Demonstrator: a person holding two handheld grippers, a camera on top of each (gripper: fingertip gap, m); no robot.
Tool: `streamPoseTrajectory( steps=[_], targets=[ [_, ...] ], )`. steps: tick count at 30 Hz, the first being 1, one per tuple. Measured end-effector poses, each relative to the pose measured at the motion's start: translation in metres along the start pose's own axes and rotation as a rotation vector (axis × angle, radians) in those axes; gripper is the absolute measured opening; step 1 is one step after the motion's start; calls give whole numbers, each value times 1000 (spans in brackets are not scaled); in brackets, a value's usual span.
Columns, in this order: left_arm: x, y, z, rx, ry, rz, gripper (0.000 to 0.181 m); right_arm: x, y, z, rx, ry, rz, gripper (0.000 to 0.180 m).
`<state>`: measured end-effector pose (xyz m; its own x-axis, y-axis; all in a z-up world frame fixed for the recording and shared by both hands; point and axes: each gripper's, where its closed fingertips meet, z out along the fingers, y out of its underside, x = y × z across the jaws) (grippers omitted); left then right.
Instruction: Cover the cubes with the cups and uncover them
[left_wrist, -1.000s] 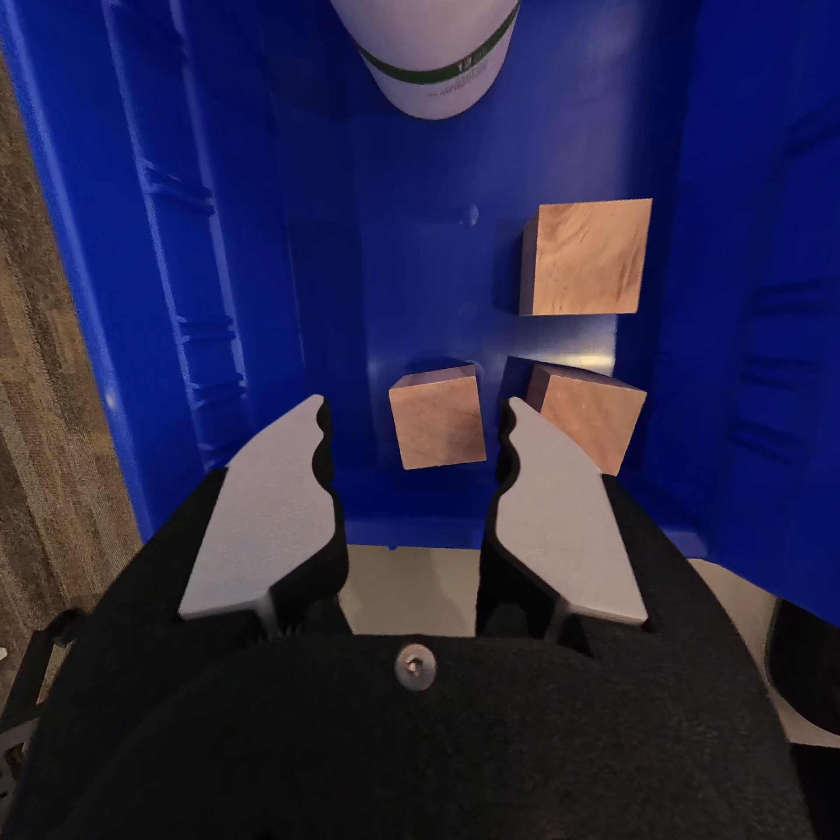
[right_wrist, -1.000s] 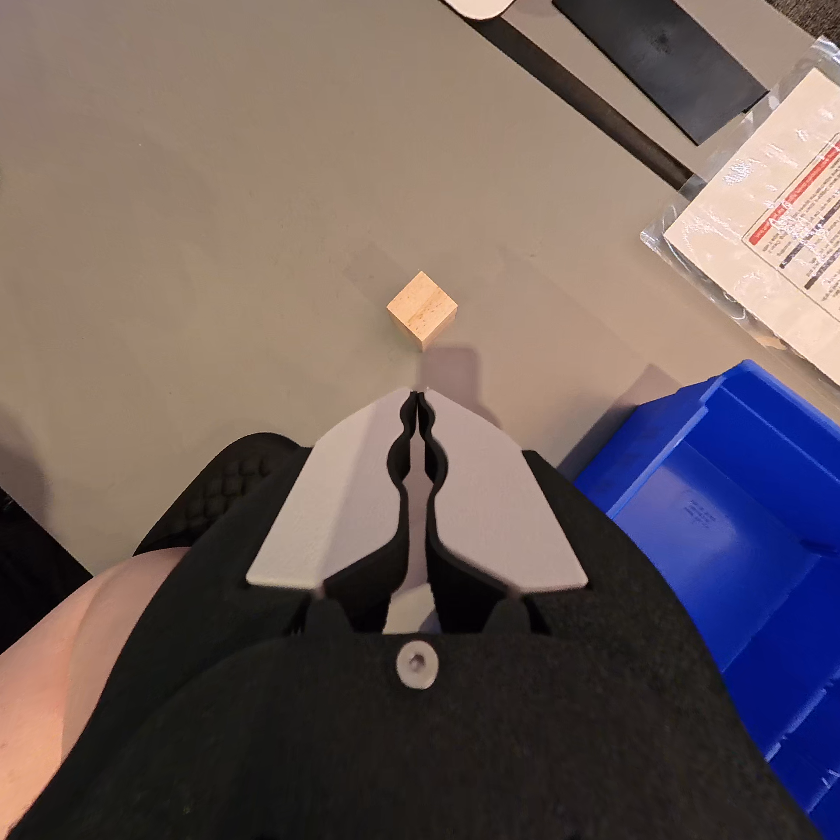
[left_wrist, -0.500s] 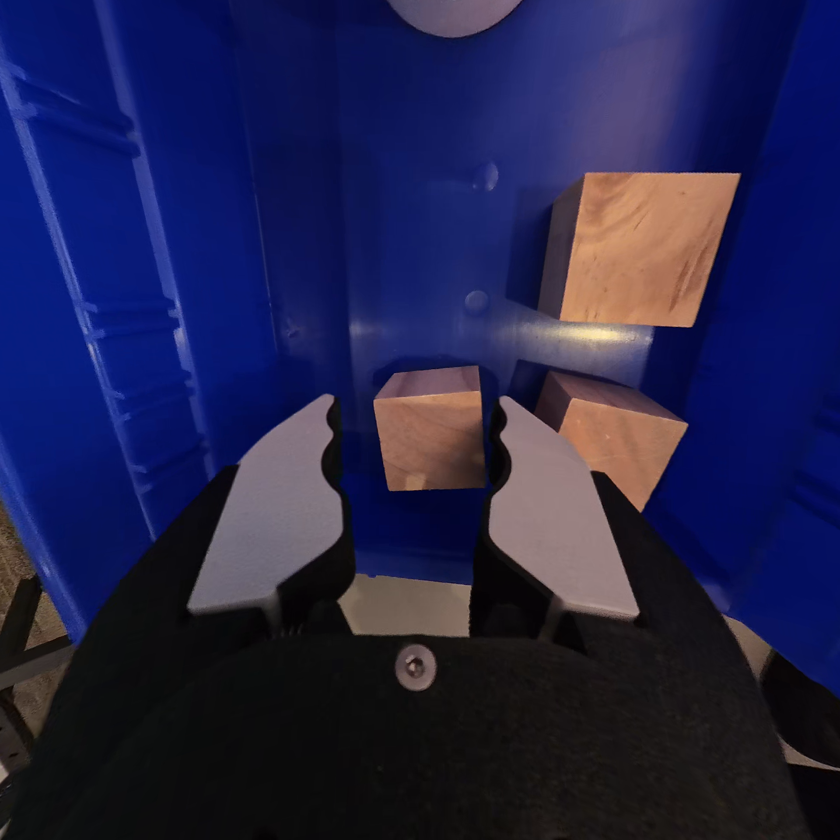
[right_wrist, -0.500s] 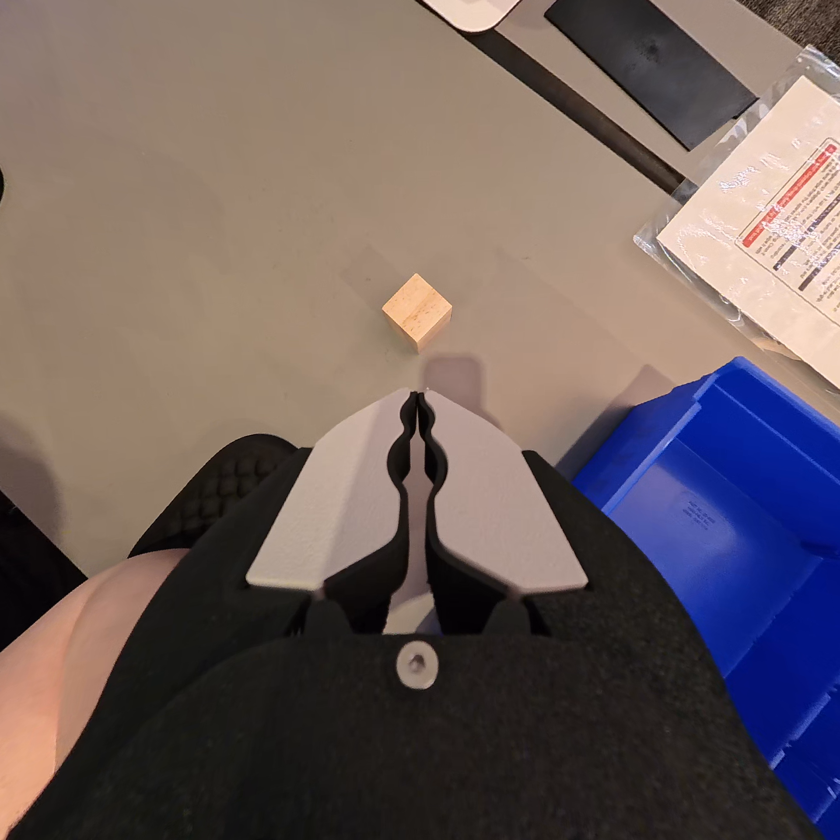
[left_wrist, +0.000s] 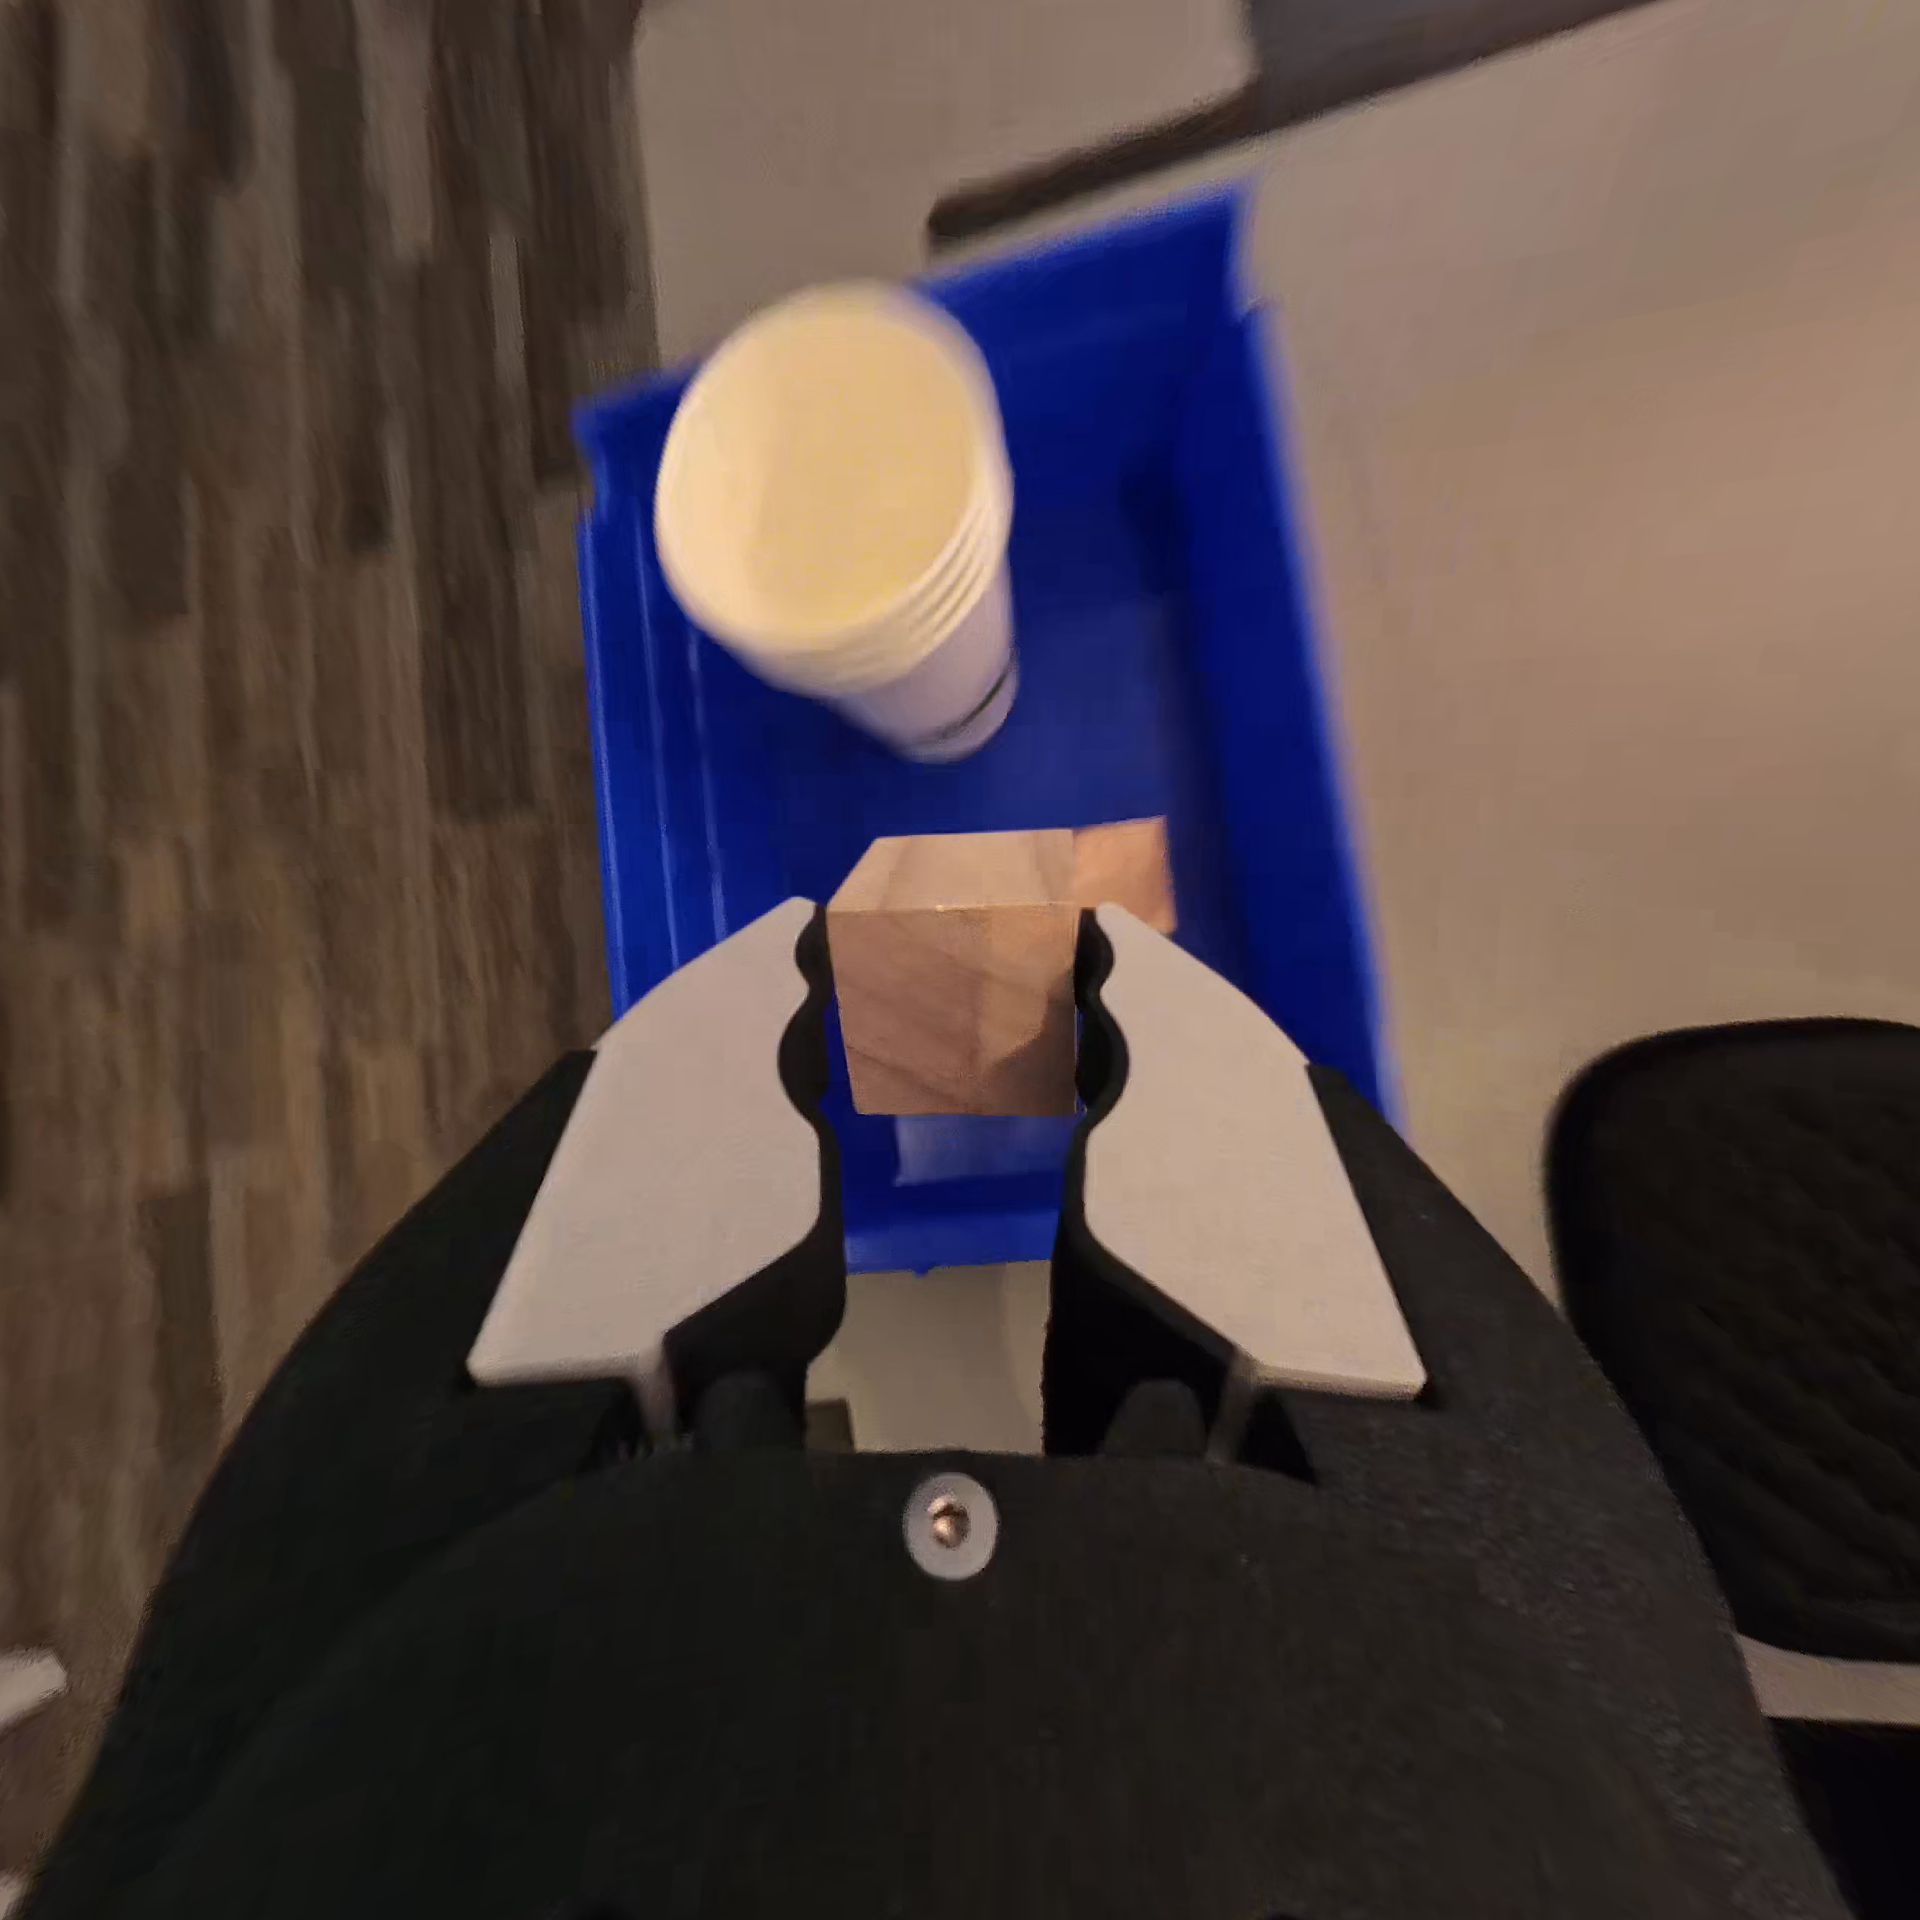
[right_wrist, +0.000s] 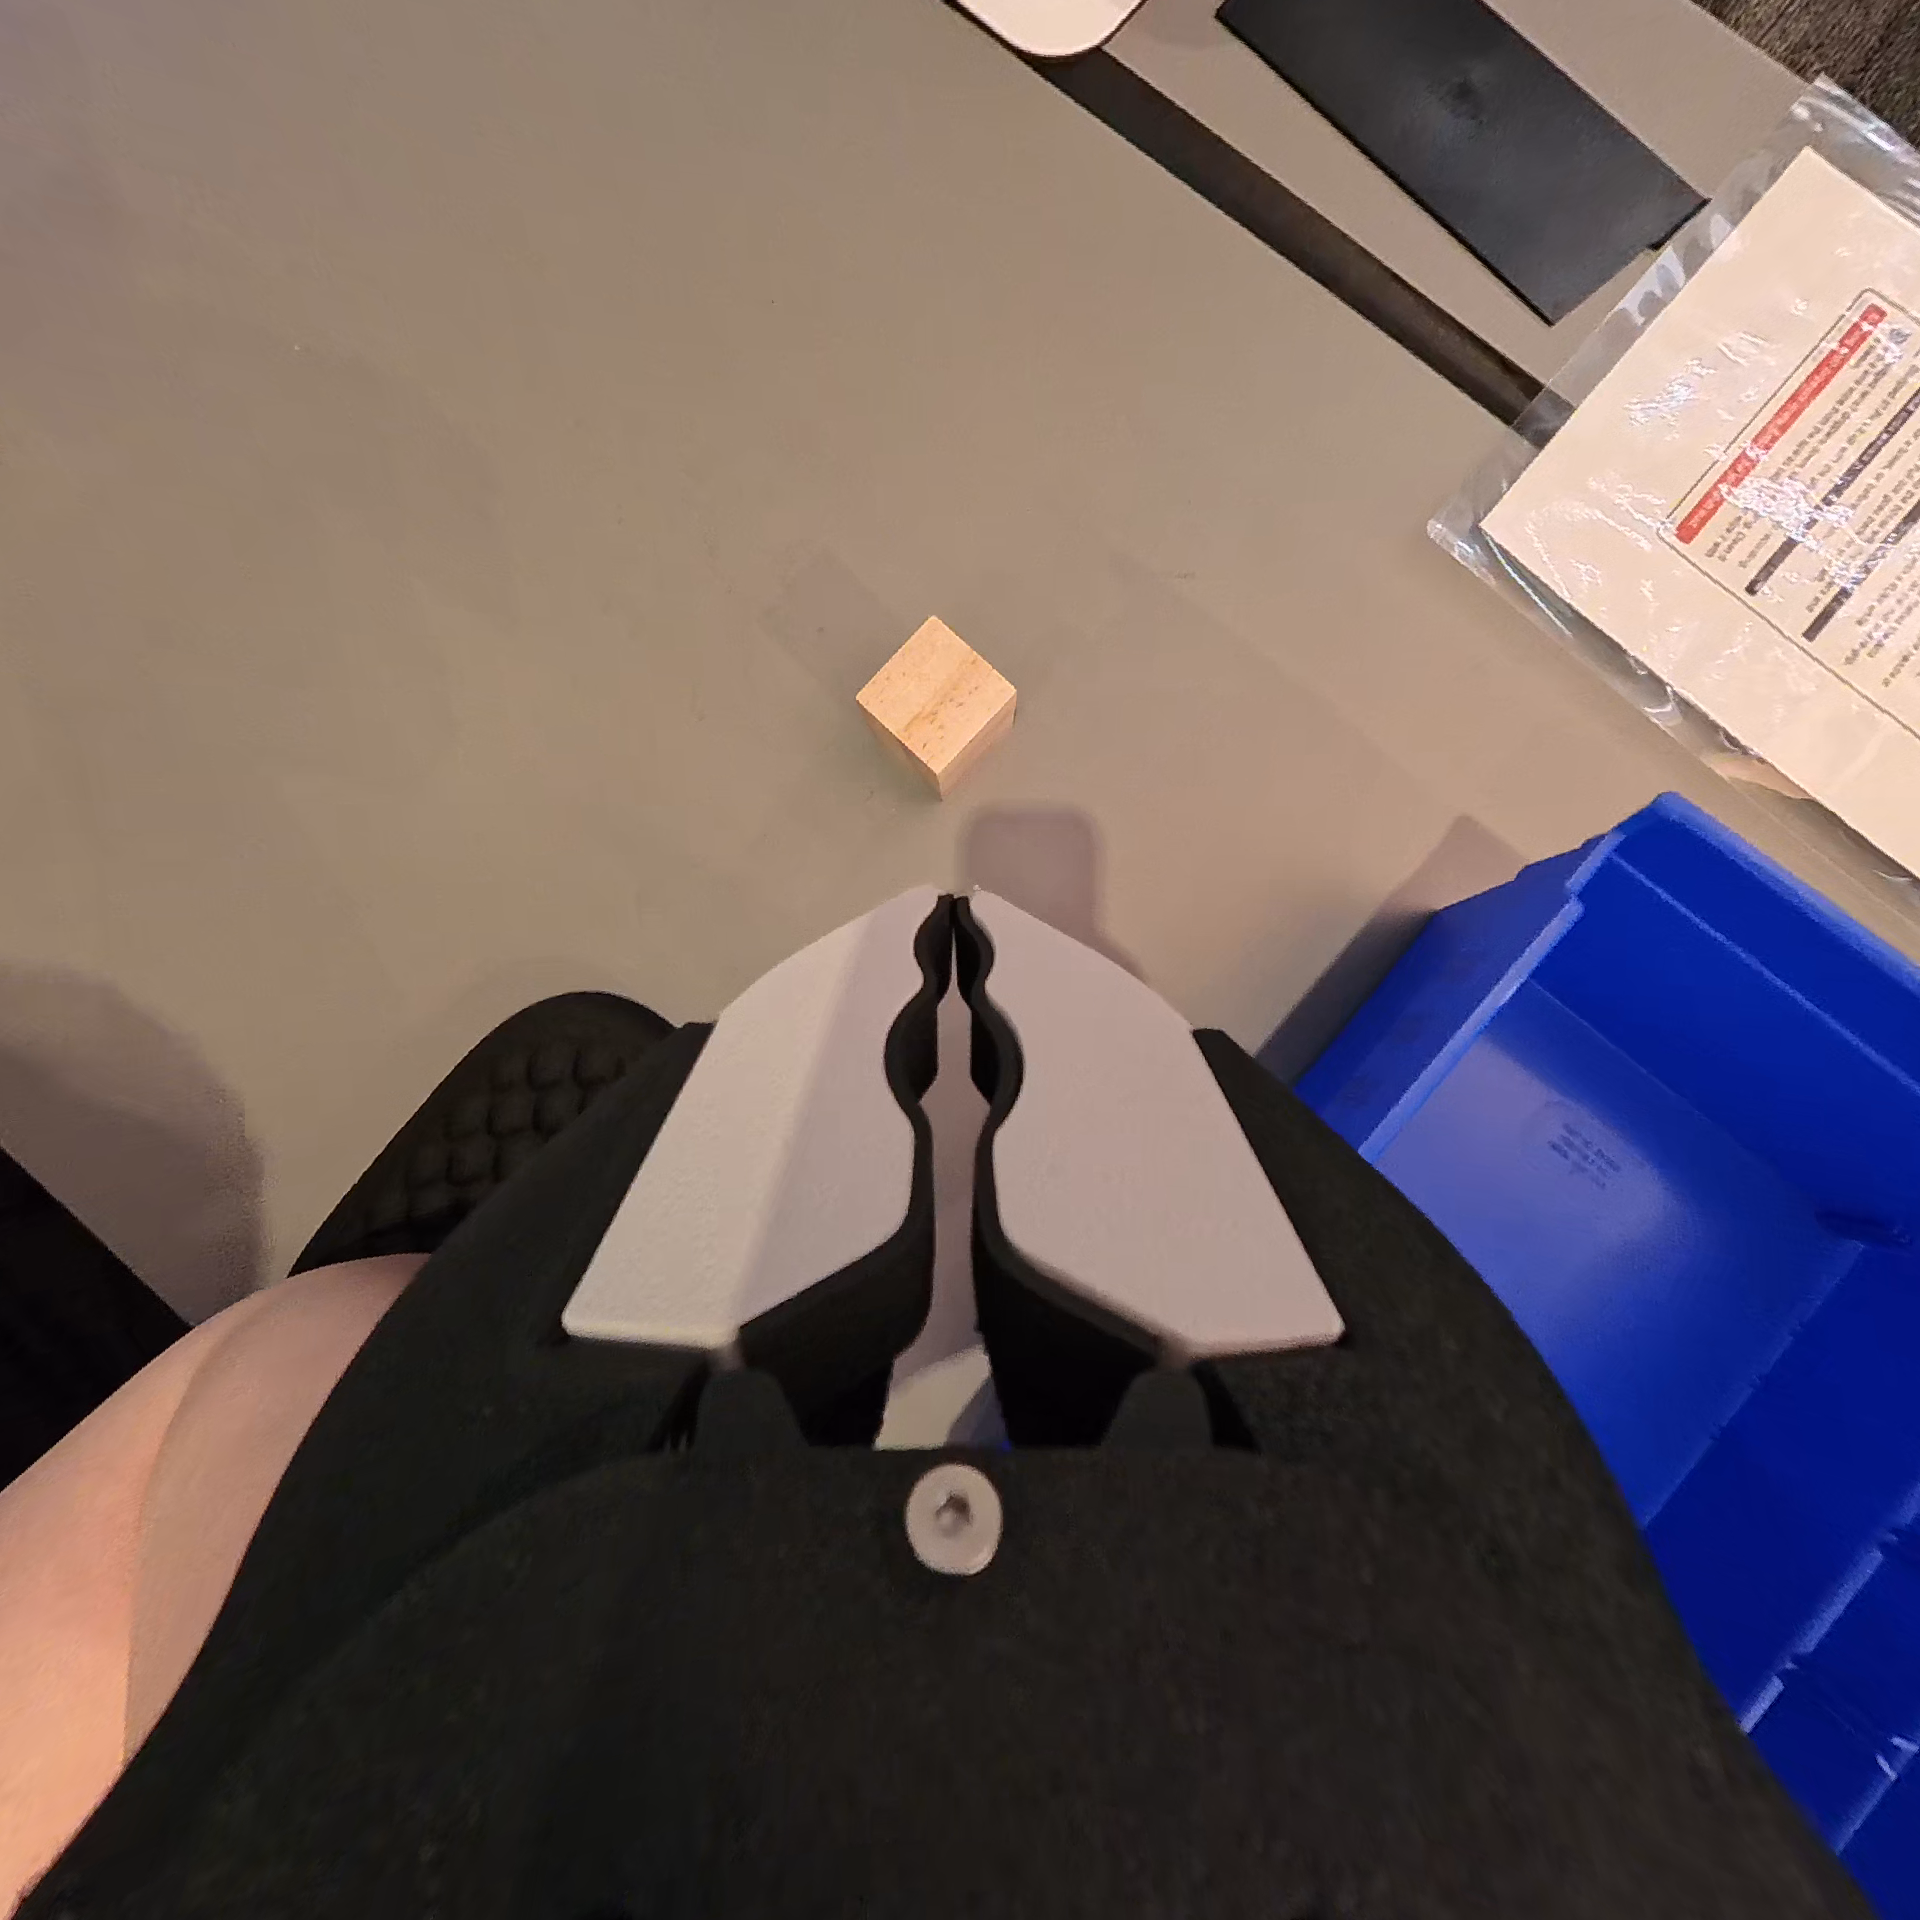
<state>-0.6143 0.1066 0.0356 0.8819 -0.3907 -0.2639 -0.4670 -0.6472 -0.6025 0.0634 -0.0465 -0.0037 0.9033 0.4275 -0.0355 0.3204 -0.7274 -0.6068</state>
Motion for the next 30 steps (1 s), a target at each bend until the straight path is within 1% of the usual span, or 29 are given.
streamPoseTrajectory(
  steps=[1, 3, 6, 10, 14, 17, 20, 22, 25, 30],
  targets=[
    [19, -20, -11, 45, 20, 71, 45, -1, -1, 0, -1, 1, -3, 0],
    [75, -56, -25, 126, 107, 226, 45, -2, -4, 1, 0, 4, -14, 0],
    [178, -91, -23, 174, 275, 447, 45, -4, -3, 0, -7, 6, -18, 0],
    [309, -112, 4, 189, 480, 704, 45, -4, 1, 1, -16, 2, -15, 0],
    [403, -115, 42, 135, 625, 886, 45, -4, 3, 3, -12, -15, -9, 0],
    [446, -119, 70, 88, 661, 1008, 45, -3, 5, 4, -2, -26, 1, 0],
    [470, -120, 94, 17, 664, 1111, 45, -2, 9, 4, 2, -34, 11, 0],
    [481, -121, 104, -25, 657, 1157, 45, 0, 10, 3, 7, -34, 15, 0],
    [496, -124, 110, -41, 647, 1205, 45, 2, 8, 2, 21, -35, 22, 0],
    [506, -118, 126, -99, 610, 1281, 45, 0, 10, 4, 12, -52, 16, 0]
  ],
)
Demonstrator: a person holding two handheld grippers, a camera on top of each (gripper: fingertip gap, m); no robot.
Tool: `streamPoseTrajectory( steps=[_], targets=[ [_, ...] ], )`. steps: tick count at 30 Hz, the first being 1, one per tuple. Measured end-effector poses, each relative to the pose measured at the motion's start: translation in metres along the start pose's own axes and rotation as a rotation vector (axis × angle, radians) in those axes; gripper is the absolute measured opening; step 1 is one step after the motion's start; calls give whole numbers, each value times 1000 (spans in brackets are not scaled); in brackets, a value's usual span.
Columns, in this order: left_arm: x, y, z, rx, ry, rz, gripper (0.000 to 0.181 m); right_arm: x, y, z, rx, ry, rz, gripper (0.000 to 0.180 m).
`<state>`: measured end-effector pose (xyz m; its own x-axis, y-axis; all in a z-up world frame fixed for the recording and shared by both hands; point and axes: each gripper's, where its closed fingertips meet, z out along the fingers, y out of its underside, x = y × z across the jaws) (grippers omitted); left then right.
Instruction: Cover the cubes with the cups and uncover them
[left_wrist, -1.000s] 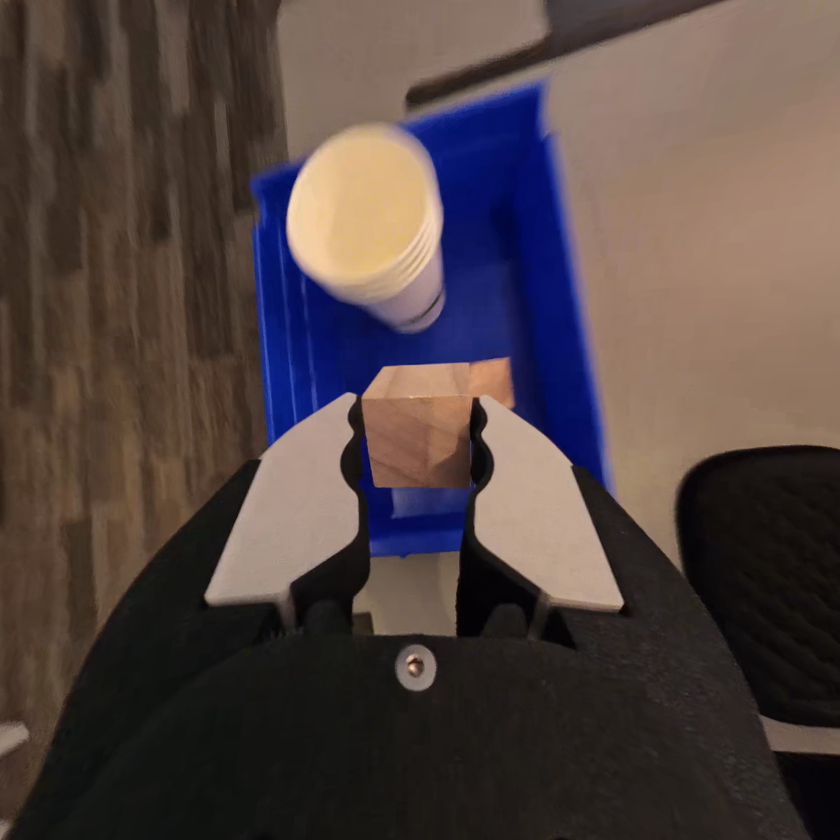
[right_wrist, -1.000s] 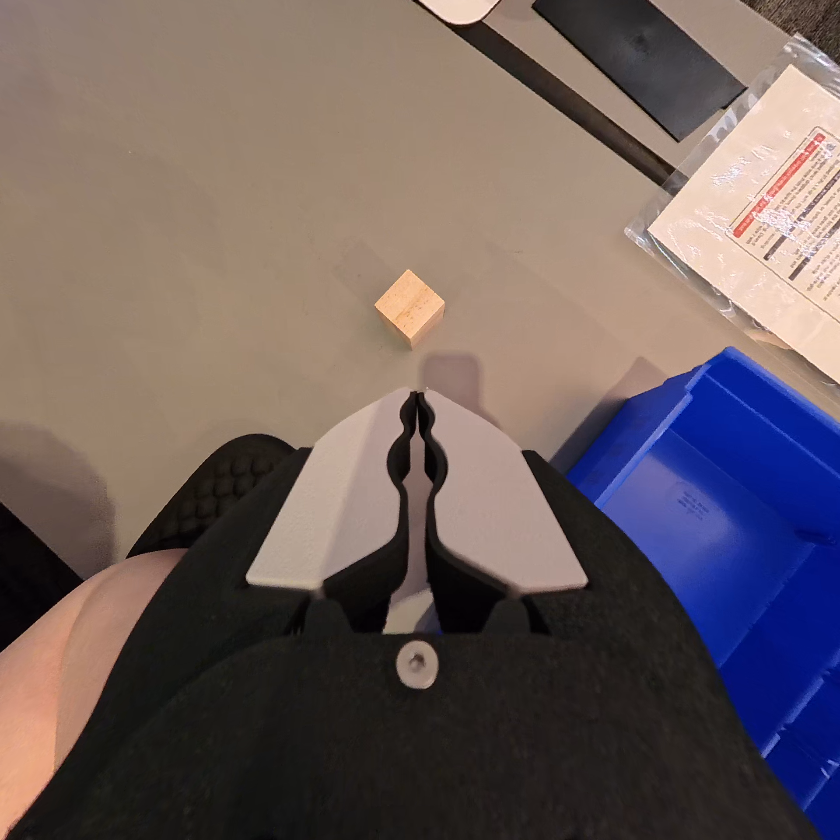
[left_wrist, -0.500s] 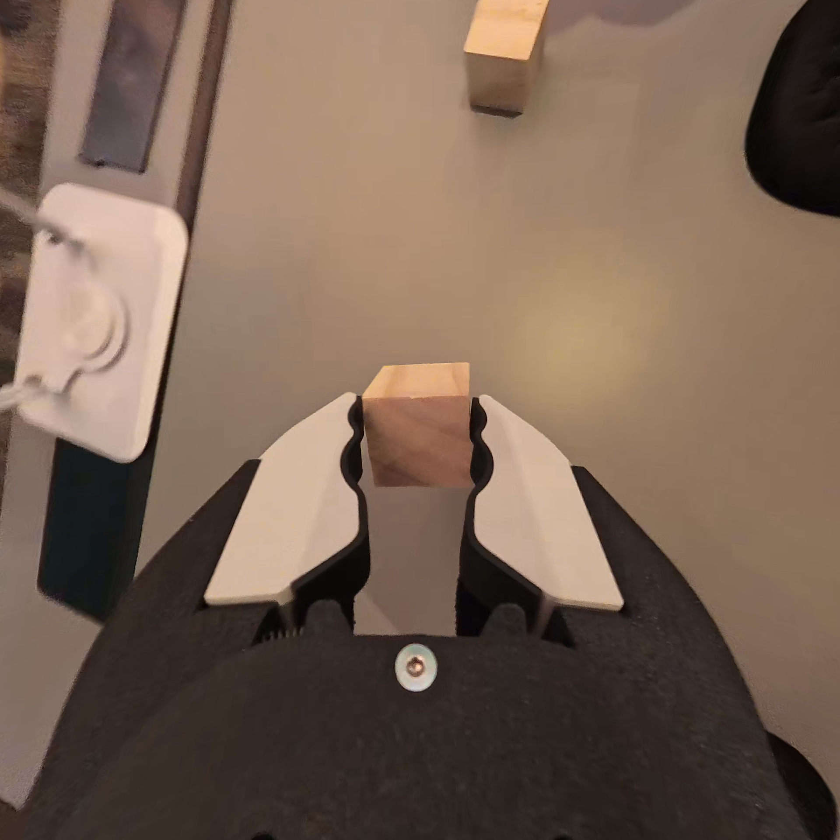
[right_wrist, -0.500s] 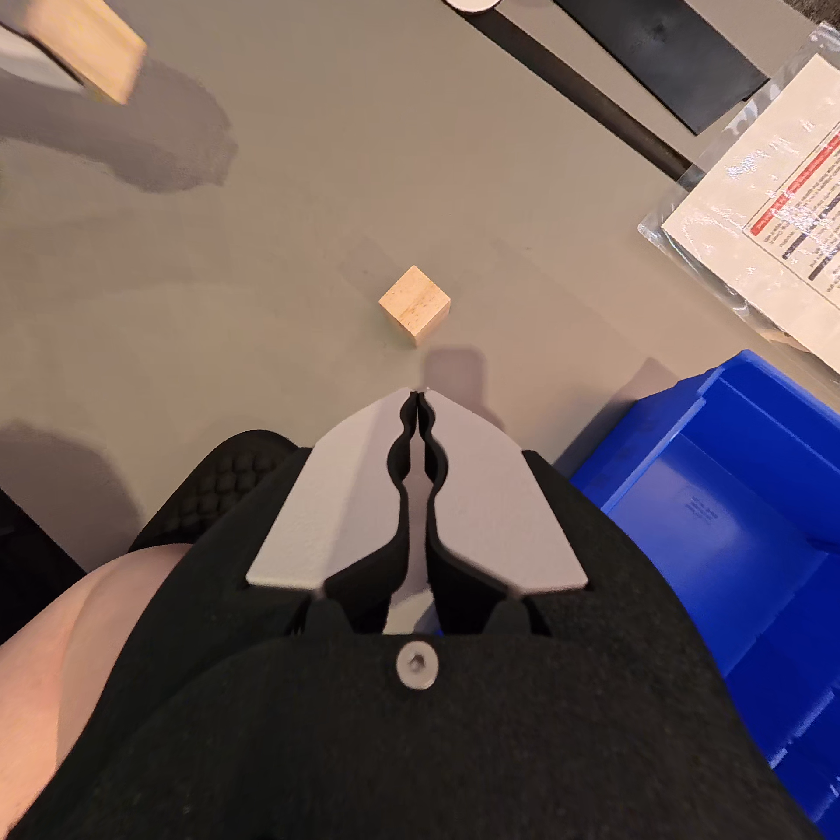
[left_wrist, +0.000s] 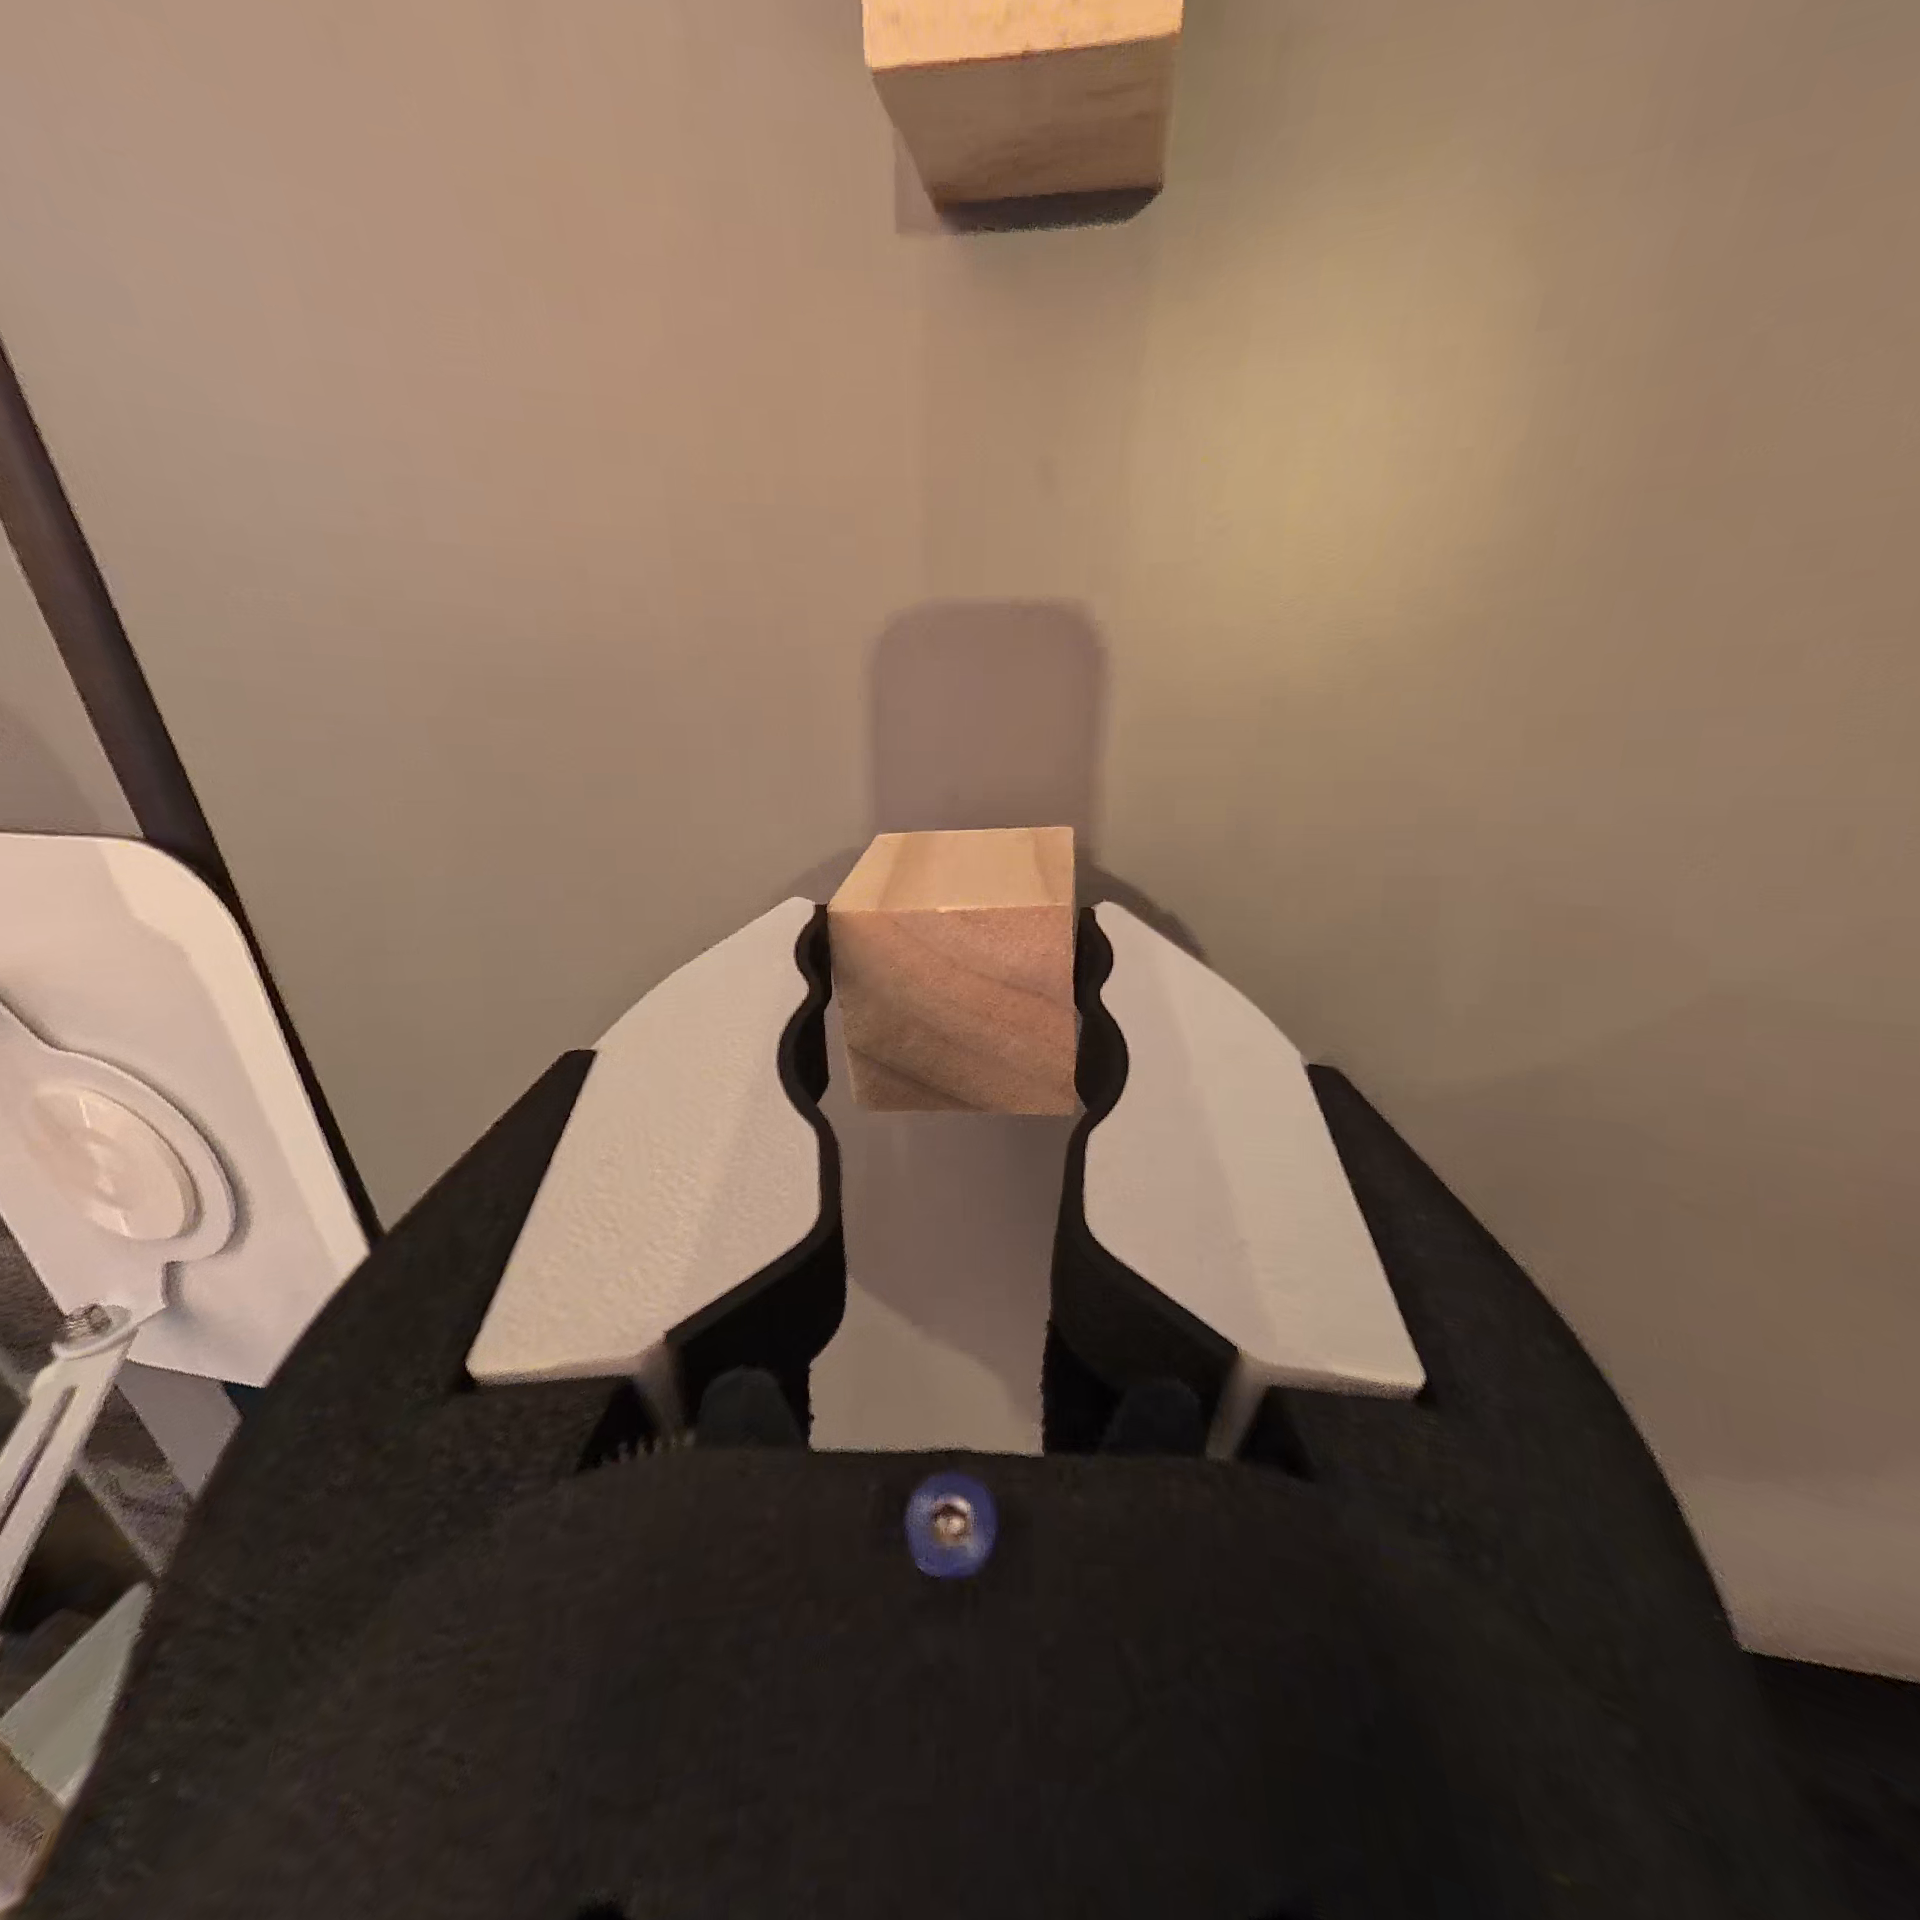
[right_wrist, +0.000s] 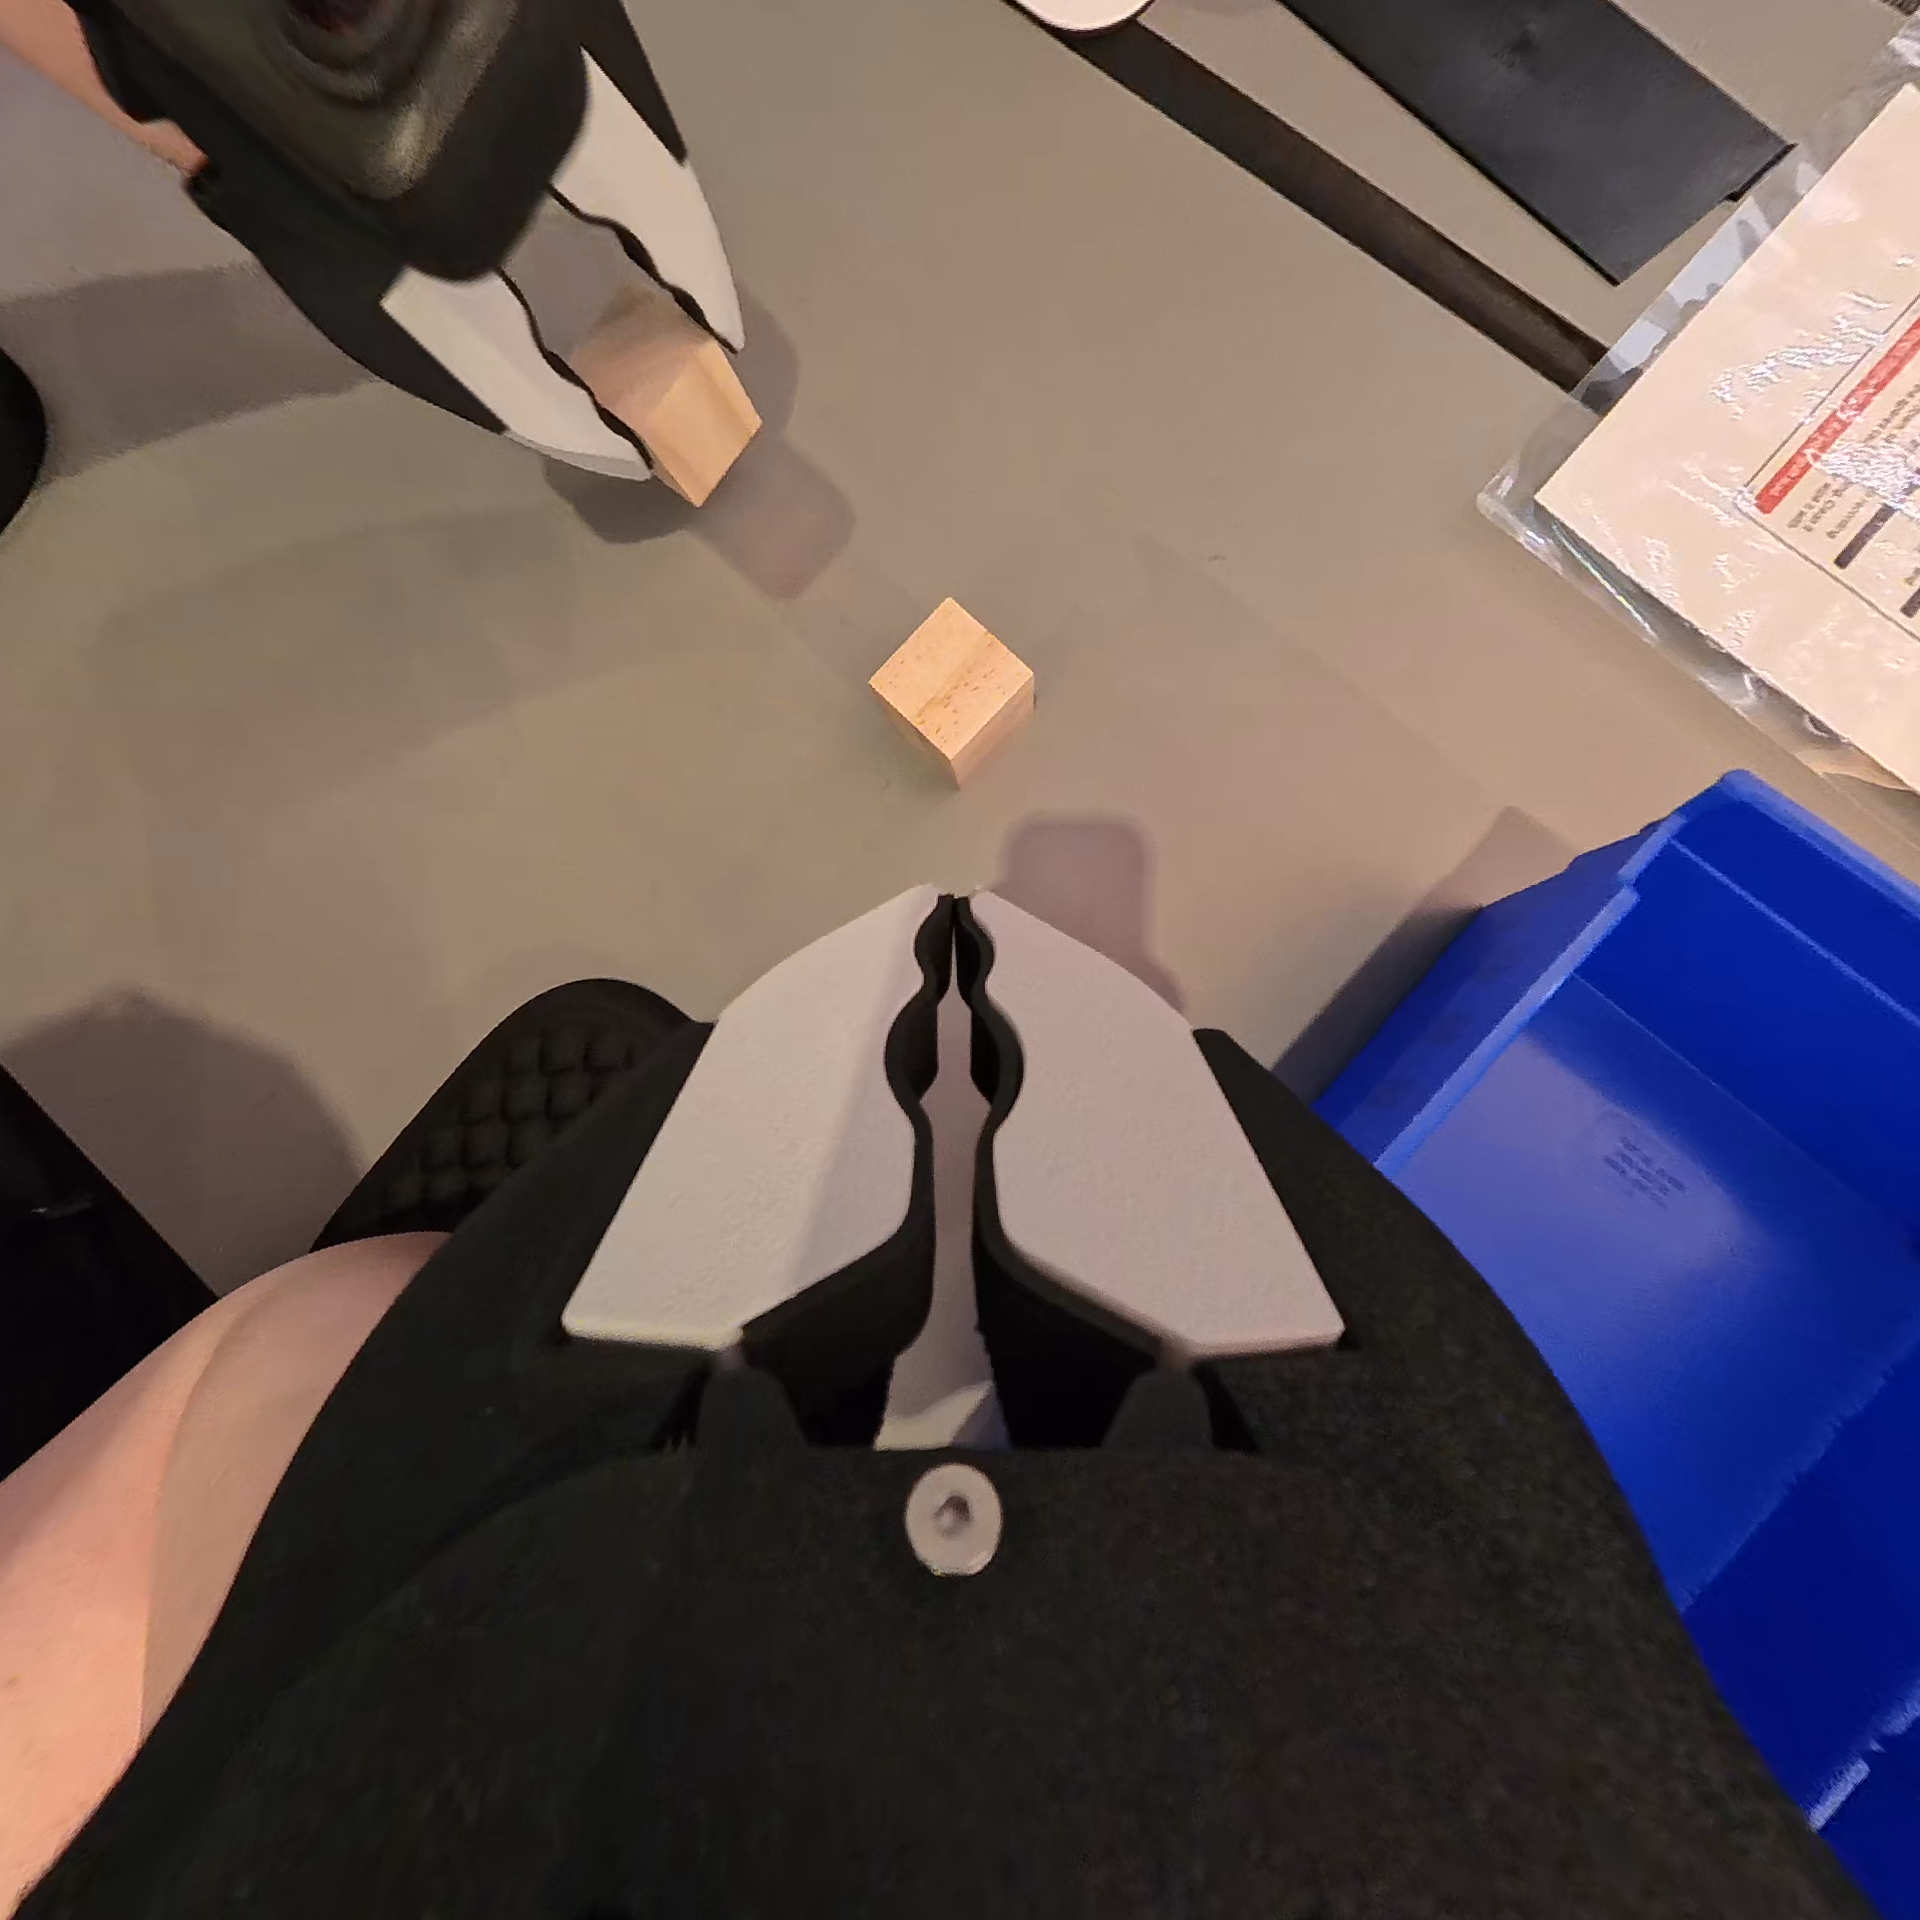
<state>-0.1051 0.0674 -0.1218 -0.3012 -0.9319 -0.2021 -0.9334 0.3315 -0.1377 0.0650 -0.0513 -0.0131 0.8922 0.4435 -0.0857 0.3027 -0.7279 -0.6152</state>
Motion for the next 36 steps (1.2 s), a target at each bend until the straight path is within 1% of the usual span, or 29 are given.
streamPoseTrajectory(
  steps=[15, 20, 21, 24, 25, 28, 30, 32, 34, 36],
  targets=[
    [7, 3, 16, -65, 48, 66, 45, 2, 1, 0, 15, -18, 4, 0],
    [6, 1, 18, -58, 47, 82, 45, 3, 2, 1, 14, -25, 7, 0],
    [6, 1, 18, -57, 43, 84, 48, 3, 3, 1, 12, -26, 10, 0],
    [6, 6, 18, -75, 48, 55, 77, 4, 4, 2, 9, -30, 19, 0],
    [6, 5, 15, -59, 53, 44, 80, 5, 4, 2, 8, -29, 21, 0],
    [5, -7, -5, 50, 29, -5, 77, 5, 5, 3, 2, -31, 24, 0],
    [5, -15, -30, 158, -12, -38, 72, 5, 6, 4, -5, -35, 23, 0],
    [3, -14, -62, 248, -100, -66, 70, 6, 7, 6, -13, -37, 26, 0],
    [1, 1, -95, 302, -202, -108, 72, 6, 7, 6, -20, -38, 27, 0],
    [0, 31, -126, 314, -295, -178, 71, 4, 6, 7, -24, -39, 21, 0]
  ],
)
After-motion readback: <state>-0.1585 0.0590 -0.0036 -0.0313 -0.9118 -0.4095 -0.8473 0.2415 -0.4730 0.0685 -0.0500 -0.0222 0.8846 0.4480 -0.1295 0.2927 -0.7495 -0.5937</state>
